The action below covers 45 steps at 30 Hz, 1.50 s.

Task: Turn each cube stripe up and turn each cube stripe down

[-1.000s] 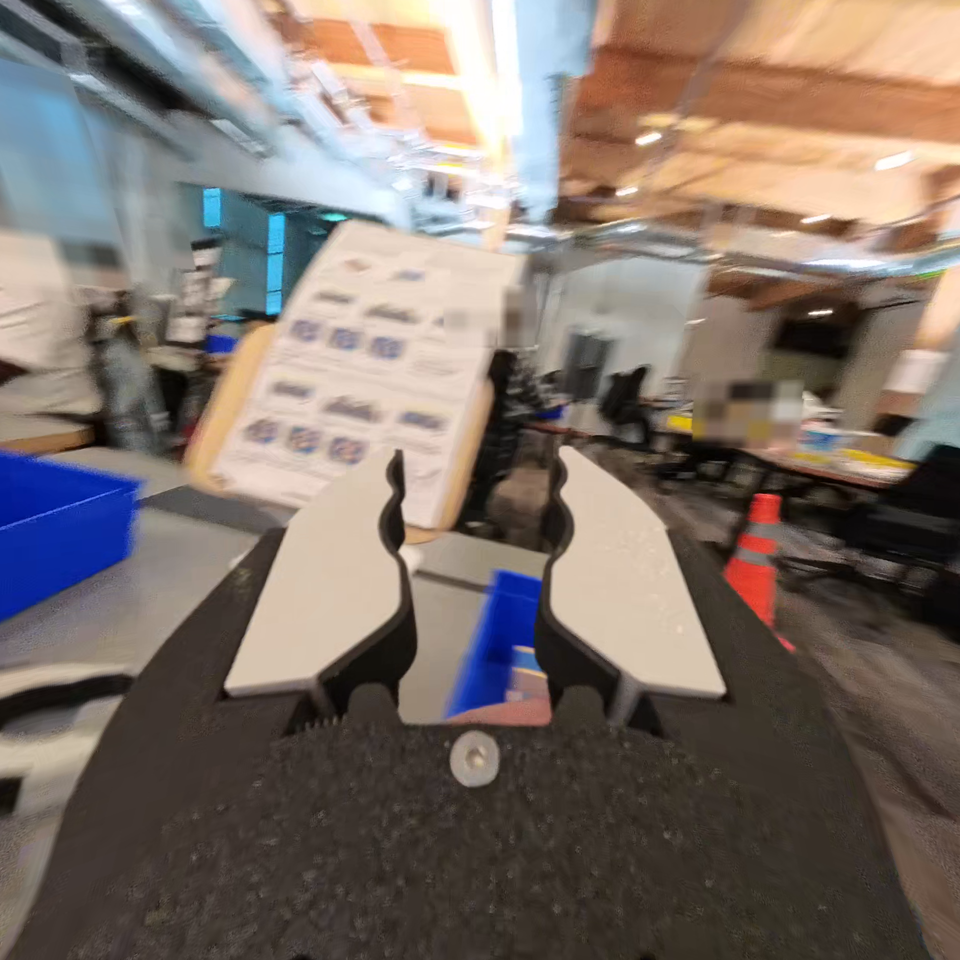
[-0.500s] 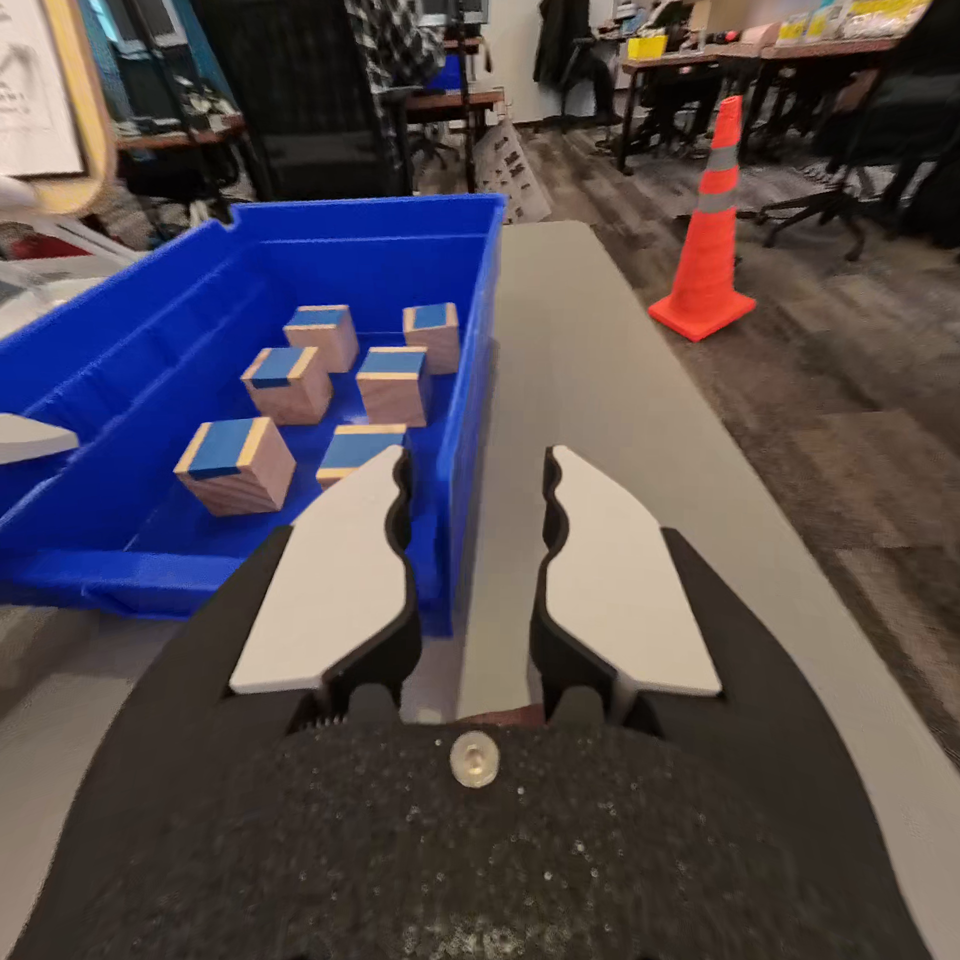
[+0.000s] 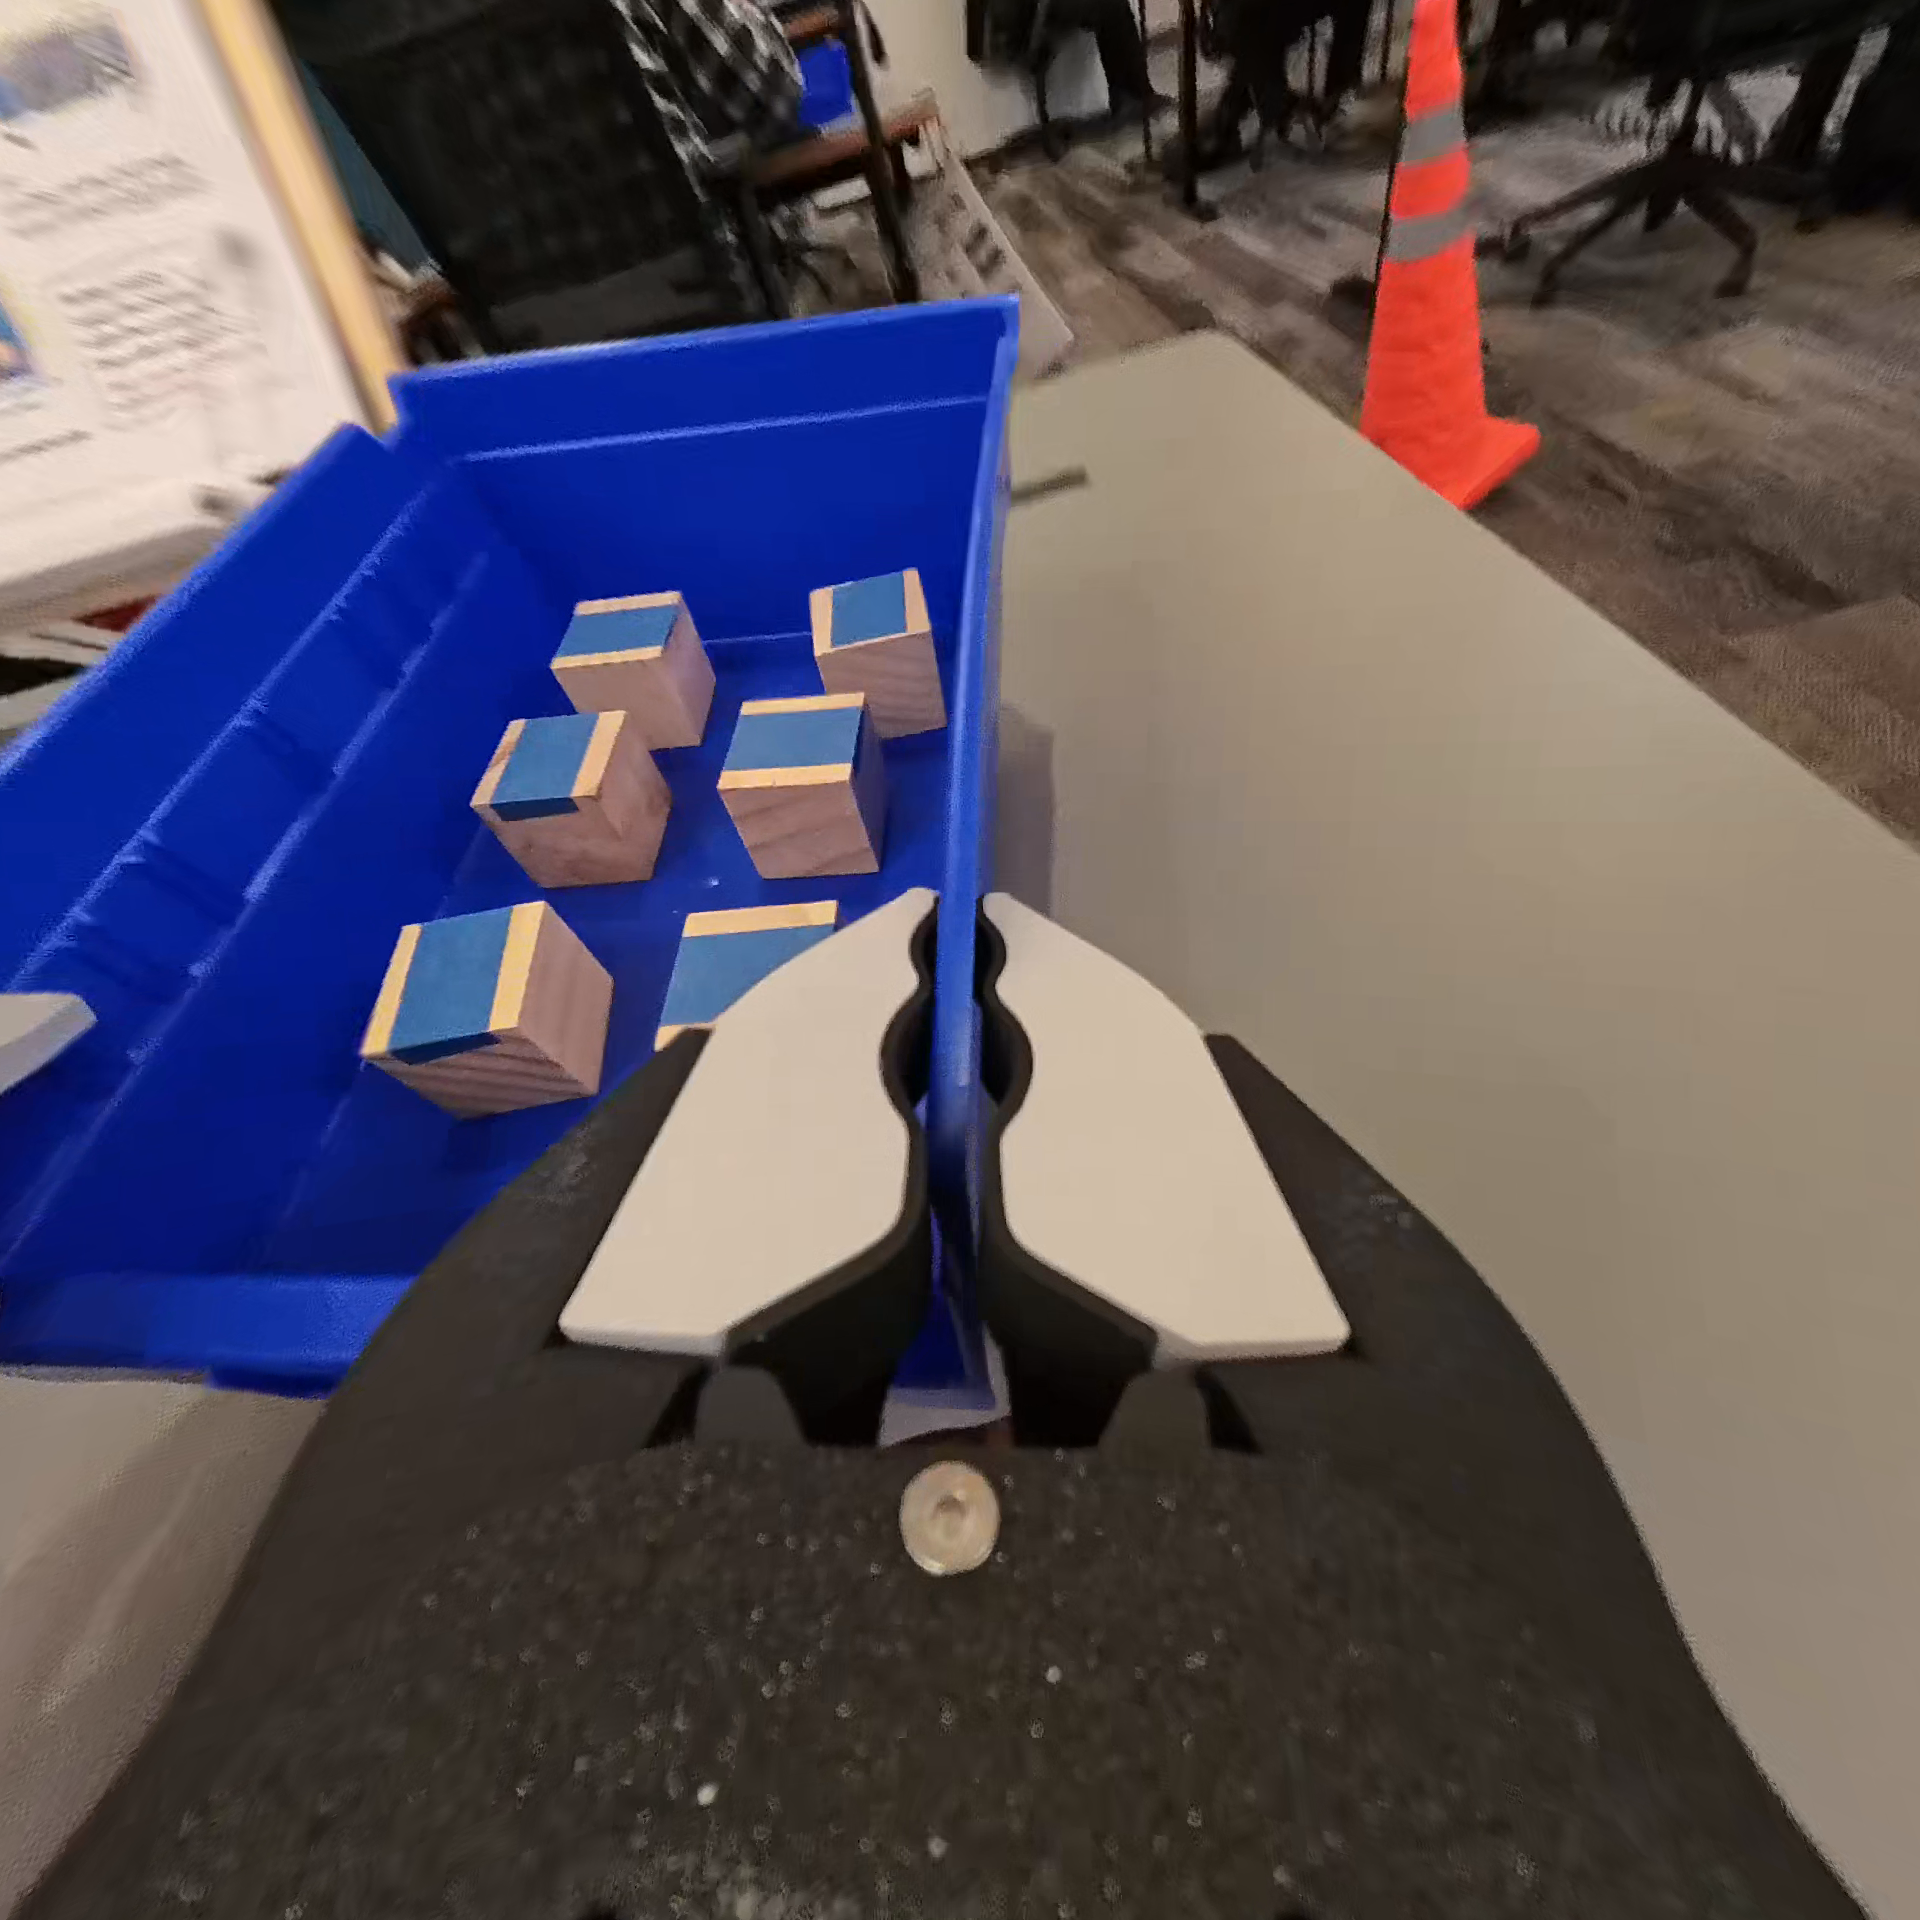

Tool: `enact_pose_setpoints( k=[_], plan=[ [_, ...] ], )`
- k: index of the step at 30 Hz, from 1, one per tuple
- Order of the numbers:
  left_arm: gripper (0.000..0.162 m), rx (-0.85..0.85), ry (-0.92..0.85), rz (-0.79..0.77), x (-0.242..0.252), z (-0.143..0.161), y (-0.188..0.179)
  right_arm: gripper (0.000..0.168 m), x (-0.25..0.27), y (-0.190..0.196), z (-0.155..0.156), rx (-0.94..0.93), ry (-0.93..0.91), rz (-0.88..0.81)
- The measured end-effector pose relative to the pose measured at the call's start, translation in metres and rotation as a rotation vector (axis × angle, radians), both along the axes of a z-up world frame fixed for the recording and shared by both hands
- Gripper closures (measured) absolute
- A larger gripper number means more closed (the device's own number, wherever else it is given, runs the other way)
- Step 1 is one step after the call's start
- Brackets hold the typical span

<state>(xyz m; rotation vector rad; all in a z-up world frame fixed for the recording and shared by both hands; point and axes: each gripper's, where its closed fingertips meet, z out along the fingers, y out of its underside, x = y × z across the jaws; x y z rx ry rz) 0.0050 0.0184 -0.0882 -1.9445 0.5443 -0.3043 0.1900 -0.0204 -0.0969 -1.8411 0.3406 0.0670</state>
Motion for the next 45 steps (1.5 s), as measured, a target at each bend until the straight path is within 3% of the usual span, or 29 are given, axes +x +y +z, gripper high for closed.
enact_pose_setpoints(
  k=[5,12,19,22,24,26,27,30,35,38,42,43,45],
  plan=[
    [0.157,0.062,0.004,0.103,-0.095,0.013,-0.024,0.165,-0.092,-0.006,0.028,0.093,-0.067,0.121],
    [0.157,0.045,0.060,0.315,-0.222,-0.002,-0.041,0.165,-0.222,0.018,0.013,0.048,-0.083,0.357],
    [0.156,-0.045,0.057,0.338,-0.256,-0.032,-0.030,0.163,-0.258,0.034,-0.015,-0.033,-0.058,0.422],
    [0.154,-0.054,-0.005,0.323,-0.254,-0.030,-0.024,0.157,-0.259,0.037,-0.019,-0.020,0.021,0.475],
    [0.126,-0.133,-0.062,0.241,-0.241,-0.035,-0.028,0.152,-0.260,0.035,-0.018,-0.010,0.000,0.535],
    [0.091,-0.208,-0.160,0.148,-0.233,-0.030,-0.046,0.132,-0.258,0.024,-0.010,0.050,0.018,0.596],
    [0.090,-0.217,-0.205,0.104,-0.235,-0.022,-0.058,0.126,-0.254,0.016,-0.006,0.088,0.013,0.610],
    [0.087,-0.153,-0.240,0.104,-0.284,-0.001,-0.081,0.128,-0.245,-0.015,0.007,0.203,-0.006,0.667],
    [0.074,-0.155,-0.093,0.435,-0.460,-0.023,-0.042,0.138,-0.252,-0.043,0.029,0.321,-0.039,0.743],
    [0.075,-0.146,-0.085,0.571,-0.533,-0.036,-0.006,0.146,-0.266,-0.046,0.025,0.331,-0.105,0.773],
    [0.084,-0.153,-0.188,0.550,-0.550,-0.040,0.037,0.147,-0.296,-0.061,0.017,0.313,-0.105,0.864],
    [0.095,-0.145,-0.225,0.534,-0.549,-0.036,0.045,0.146,-0.304,-0.065,0.015,0.313,-0.119,0.890],
    [0.155,-0.171,-0.258,0.549,-0.550,-0.038,0.051,0.146,-0.323,-0.074,0.009,0.295,-0.146,0.941]
  ],
)
